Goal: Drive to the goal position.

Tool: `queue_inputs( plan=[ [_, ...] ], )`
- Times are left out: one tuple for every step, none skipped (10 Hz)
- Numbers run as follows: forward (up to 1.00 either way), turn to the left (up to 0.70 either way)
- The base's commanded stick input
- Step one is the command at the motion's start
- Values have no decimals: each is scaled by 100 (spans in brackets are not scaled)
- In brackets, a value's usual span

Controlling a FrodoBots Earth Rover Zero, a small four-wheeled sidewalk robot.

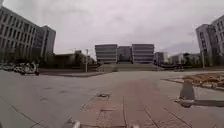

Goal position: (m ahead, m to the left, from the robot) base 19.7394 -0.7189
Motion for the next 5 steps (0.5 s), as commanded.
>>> queue_inputs(
  plan=[
    [100, 0],
    [100, 0],
    [100, 0],
    [100, -16],
    [100, -36]
  ],
)
